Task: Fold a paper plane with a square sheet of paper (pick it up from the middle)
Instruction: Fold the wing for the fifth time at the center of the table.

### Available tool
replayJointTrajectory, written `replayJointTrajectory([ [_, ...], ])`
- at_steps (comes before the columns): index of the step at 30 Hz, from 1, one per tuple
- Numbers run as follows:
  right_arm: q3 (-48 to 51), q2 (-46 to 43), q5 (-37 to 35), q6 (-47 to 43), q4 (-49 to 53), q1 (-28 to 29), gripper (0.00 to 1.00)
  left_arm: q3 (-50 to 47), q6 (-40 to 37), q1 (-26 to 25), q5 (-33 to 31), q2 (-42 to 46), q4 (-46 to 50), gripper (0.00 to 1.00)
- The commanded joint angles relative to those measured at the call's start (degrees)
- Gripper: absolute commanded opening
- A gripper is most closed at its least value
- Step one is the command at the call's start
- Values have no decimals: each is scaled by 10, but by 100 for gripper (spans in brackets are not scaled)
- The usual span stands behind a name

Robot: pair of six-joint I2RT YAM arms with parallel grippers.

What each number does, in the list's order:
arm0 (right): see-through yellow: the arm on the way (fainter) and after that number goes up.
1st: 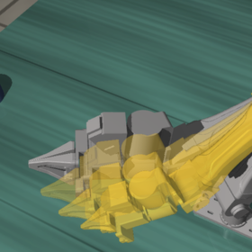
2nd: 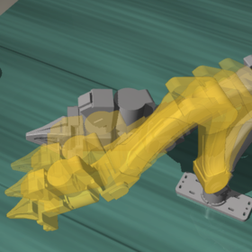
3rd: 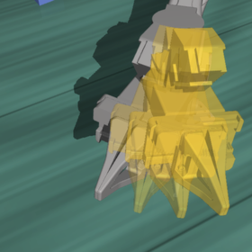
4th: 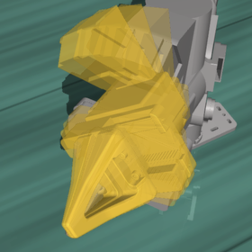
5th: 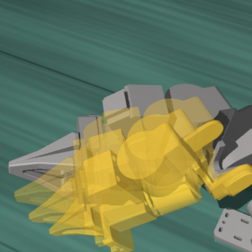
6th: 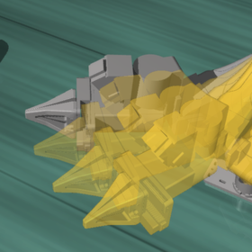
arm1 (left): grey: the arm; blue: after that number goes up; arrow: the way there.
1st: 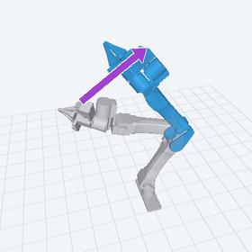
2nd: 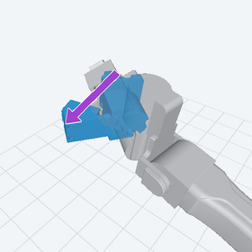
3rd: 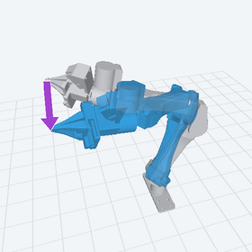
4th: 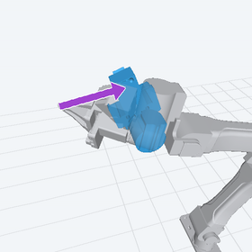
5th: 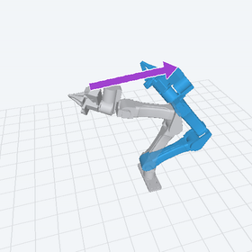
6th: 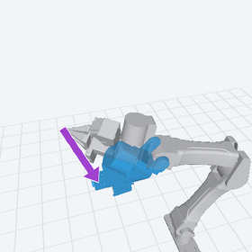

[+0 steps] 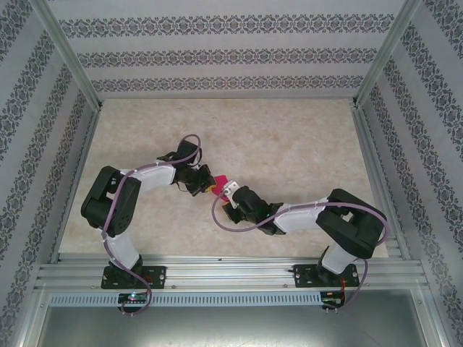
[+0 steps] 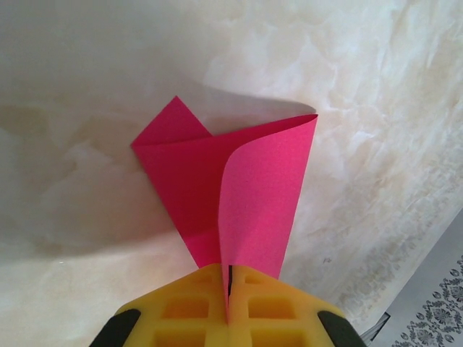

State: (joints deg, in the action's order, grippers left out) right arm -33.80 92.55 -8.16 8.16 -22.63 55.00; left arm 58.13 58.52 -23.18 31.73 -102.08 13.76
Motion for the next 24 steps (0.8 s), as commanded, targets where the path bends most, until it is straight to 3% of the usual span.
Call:
replayJointTrajectory([
  [1,11,-8,-64,-78,16,21,25,17,-14,0,5,0,23,0],
  [4,7,0,-100,-96,19,31,27,21,-17,-1,7,-1,26,0],
  [24,4,24,-136,-111,14,46,23,28,-23,1,8,-3,36,0],
])
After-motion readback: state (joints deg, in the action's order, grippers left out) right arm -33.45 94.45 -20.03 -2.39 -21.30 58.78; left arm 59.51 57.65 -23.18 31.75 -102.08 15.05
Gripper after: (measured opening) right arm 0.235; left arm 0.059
